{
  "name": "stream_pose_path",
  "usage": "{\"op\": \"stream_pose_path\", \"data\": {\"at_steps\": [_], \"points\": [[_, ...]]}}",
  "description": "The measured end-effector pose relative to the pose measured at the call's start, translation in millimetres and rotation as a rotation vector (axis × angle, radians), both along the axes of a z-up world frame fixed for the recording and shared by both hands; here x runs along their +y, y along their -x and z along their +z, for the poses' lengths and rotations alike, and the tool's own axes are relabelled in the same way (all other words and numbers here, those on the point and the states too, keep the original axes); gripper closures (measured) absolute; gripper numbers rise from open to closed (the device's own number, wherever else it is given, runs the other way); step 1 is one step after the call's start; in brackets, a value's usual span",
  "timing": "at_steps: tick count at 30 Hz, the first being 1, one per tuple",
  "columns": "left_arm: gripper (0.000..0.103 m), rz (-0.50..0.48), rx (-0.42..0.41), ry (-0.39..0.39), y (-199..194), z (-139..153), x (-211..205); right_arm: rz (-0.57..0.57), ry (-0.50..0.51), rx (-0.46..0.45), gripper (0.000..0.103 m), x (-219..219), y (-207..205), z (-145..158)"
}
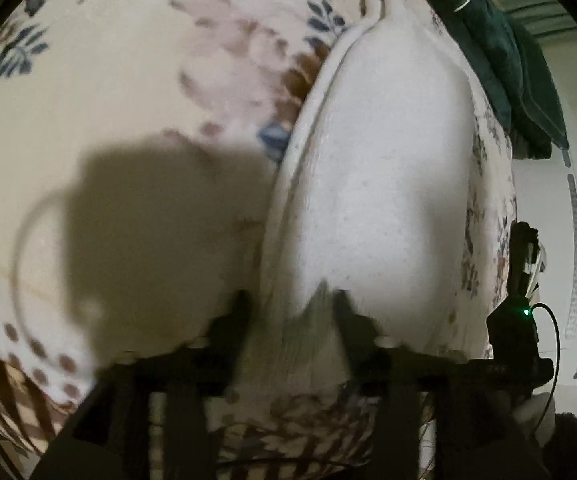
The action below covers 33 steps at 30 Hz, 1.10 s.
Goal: Fold small clothes
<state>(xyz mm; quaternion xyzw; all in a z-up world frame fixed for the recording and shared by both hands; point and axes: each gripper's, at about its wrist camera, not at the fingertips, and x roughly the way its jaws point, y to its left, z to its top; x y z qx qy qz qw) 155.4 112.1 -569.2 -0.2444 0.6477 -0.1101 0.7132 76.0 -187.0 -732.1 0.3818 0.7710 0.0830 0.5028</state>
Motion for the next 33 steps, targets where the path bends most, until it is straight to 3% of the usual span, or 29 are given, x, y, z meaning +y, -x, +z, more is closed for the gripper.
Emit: {"op": "stream_pose_path", "data": {"at_steps": [1,2,6,9,14,15,16,17,18,25,29,33], "points": [[0.041,0.0,-0.009,0.019,-1.0,0.6,1.8,0.011,-0.001,-0.013,0.053,-4.0,-1.0,5.5],[0.041,0.005,-0.015,0.047,-3.0,-0.7,5.0,0.01,-0.005,-0.034,0.048,-9.6,-2.9,10.5],[0.04,0.037,0.009,0.123,-15.2,-16.2,11.2,-0.077,0.001,-0.073,0.045,-31.2,-10.0,9.7],[0.039,0.029,0.031,0.206,-24.5,-30.1,3.6,-0.159,-0.091,-0.067,0.045,-30.4,-16.8,-12.9],[0.04,-0.019,0.024,0.271,-30.1,-35.3,-11.3,-0.222,-0.238,-0.073,0.043,-3.5,-25.6,-35.3],[0.041,-0.031,0.02,0.265,-30.3,-34.5,-13.1,-0.242,-0.24,-0.076,0.045,-4.2,-26.3,-35.7],[0.051,-0.041,0.016,0.253,-30.8,-32.8,-14.5,-0.256,-0.24,-0.073,0.057,-3.4,-25.7,-36.0],[0.066,-0.049,0.019,0.249,-31.0,-31.5,-15.6,-0.263,-0.245,-0.066,0.072,-1.8,-24.7,-36.2],[0.094,-0.052,0.032,0.239,-29.9,-30.3,-15.3,-0.284,-0.267,-0.064,0.087,-2.0,-20.7,-34.3],[0.094,0.083,0.052,0.335,-27.8,1.1,10.1,-0.33,-0.291,-0.127,0.09,-3.1,-31.8,19.7],[0.094,0.097,-0.015,0.377,-49.8,44.7,4.9,-0.341,-0.305,-0.227,0.09,-9.8,-63.4,71.8],[0.094,0.093,-0.119,0.366,-95.0,85.4,-3.1,-0.368,-0.29,-0.321,0.09,-24.9,-110.8,114.2]]}}
